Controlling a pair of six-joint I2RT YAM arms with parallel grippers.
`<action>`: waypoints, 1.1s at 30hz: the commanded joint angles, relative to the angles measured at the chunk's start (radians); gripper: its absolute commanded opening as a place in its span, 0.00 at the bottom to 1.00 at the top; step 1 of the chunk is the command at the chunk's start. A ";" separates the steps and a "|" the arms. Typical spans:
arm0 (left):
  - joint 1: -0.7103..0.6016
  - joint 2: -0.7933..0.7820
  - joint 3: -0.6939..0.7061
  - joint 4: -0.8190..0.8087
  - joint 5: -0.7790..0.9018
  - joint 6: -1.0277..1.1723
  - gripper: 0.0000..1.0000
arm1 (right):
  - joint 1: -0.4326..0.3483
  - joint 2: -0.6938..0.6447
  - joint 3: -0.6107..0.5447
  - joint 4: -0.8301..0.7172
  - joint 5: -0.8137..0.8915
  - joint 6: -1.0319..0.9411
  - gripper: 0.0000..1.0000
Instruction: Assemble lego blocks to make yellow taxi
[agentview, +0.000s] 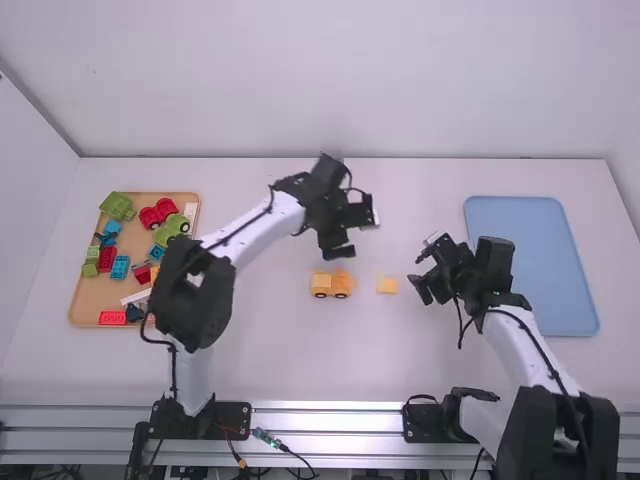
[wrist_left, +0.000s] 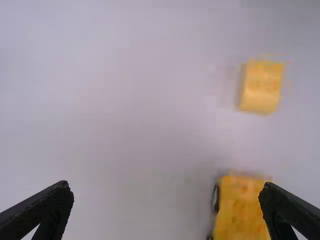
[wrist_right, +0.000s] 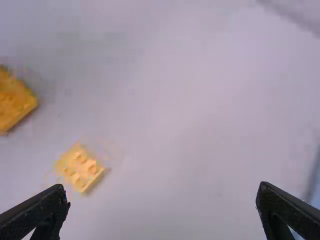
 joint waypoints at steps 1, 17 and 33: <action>0.079 -0.057 -0.032 -0.029 0.087 0.058 0.99 | 0.050 0.080 0.091 -0.047 -0.037 -0.127 0.99; 0.293 -0.366 -0.595 0.480 0.065 -0.028 0.99 | 0.291 0.476 0.453 -0.474 0.209 -0.351 0.99; 0.308 -0.417 -0.710 0.560 0.005 -0.042 0.99 | 0.360 0.690 0.541 -0.534 0.274 -0.365 0.93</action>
